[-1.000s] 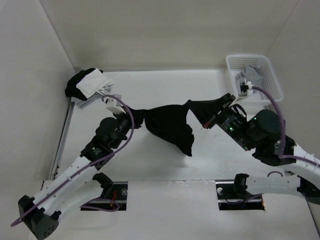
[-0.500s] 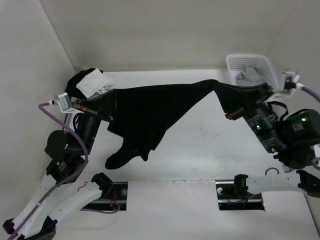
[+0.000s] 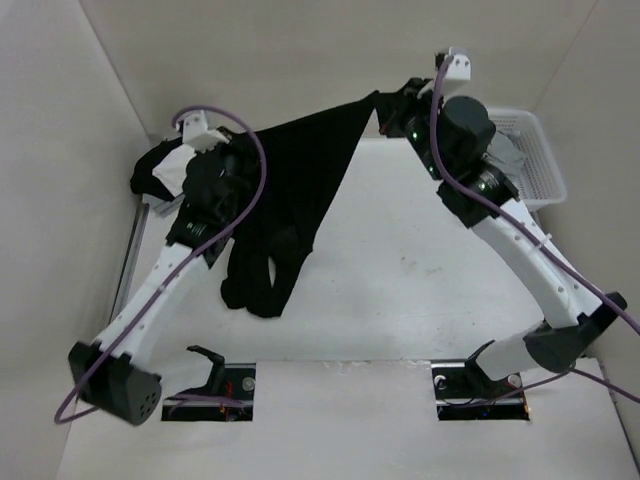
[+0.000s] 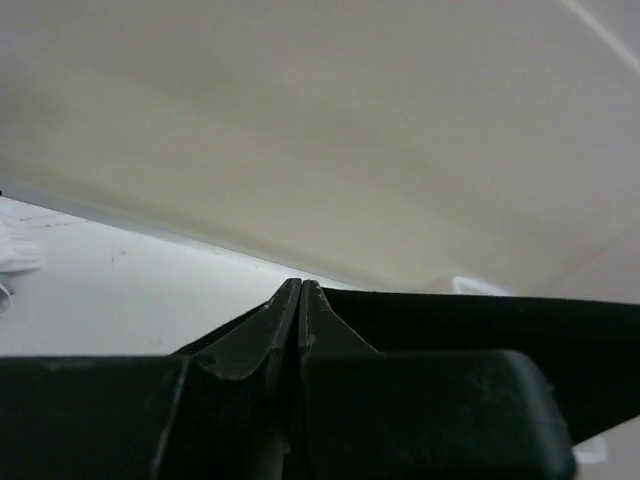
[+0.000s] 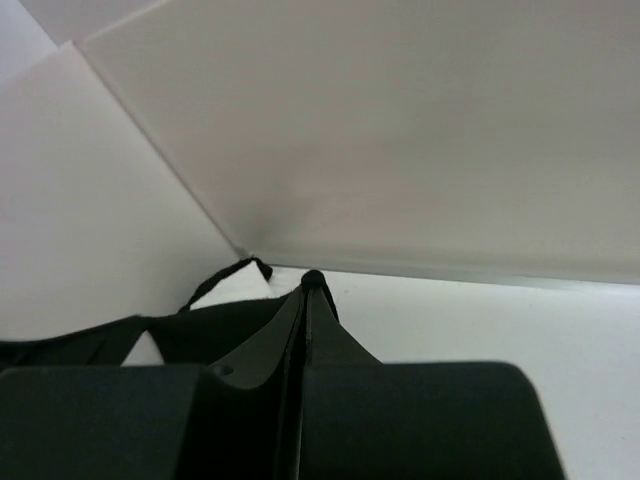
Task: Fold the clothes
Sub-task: Flatten the tank top out
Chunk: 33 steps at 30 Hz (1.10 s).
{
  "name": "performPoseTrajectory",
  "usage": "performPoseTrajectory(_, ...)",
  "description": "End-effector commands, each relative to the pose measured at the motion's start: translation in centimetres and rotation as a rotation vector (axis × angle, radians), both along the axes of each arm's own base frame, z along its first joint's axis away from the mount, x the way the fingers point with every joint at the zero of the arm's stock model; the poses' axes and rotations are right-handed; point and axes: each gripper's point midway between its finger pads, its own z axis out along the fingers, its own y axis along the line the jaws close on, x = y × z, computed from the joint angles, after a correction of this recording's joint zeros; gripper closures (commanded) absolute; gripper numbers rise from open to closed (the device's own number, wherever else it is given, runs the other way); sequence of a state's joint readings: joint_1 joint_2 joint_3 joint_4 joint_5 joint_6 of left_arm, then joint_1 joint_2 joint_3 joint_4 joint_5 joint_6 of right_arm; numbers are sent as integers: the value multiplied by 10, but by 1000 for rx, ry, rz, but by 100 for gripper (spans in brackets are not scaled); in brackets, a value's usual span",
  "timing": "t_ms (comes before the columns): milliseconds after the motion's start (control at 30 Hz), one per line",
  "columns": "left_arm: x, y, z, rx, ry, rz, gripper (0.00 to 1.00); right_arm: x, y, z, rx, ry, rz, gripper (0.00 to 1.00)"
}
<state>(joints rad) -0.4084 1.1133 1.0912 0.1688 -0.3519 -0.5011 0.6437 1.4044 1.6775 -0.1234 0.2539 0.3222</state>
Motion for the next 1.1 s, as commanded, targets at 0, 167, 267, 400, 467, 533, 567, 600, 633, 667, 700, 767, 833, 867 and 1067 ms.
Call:
performPoseTrajectory(0,25,10,104,-25,-225,-15,99,-29,-8,114,126,-207,95,100)
performPoseTrajectory(167,7,17,114,-13,-261,2,98,-65,18,102,43,-239,186,100)
performPoseTrajectory(267,-13,8,16,-64,-148,11,94,-85,49,9,-31,-131,286,99)
performPoseTrajectory(400,-59,8,-126,-102,33,40,72,-136,86,-133,-144,49,459,99)
performPoseTrajectory(467,-91,19,-178,-82,108,60,59,-195,101,-235,-288,210,605,99)
performPoseTrajectory(533,-113,33,-199,-79,148,99,54,-228,95,-292,-395,338,644,98)
performPoseTrajectory(567,-120,44,-202,-77,162,144,53,-237,78,-322,-448,422,590,91)
performPoseTrajectory(600,-120,46,-201,-75,164,156,53,-238,63,-333,-470,451,535,79)
performPoseTrajectory(633,-115,44,-198,-48,178,162,54,-236,47,-337,-471,459,476,64)
performPoseTrajectory(667,-104,32,-199,3,212,135,55,-229,29,-330,-414,460,407,51)
performPoseTrajectory(700,-98,26,-200,23,229,124,55,-219,18,-323,-364,457,355,46)
performPoseTrajectory(767,-78,3,-207,75,277,70,56,-193,-5,-310,-243,460,246,43)
performPoseTrajectory(833,-52,-23,-213,115,315,12,57,-167,-24,-305,-120,484,168,64)
performPoseTrajectory(867,-33,-39,-216,145,334,-19,59,-154,-31,-309,-84,509,138,80)
performPoseTrajectory(1067,37,-112,-253,315,449,-138,74,-111,-38,-338,87,580,100,95)
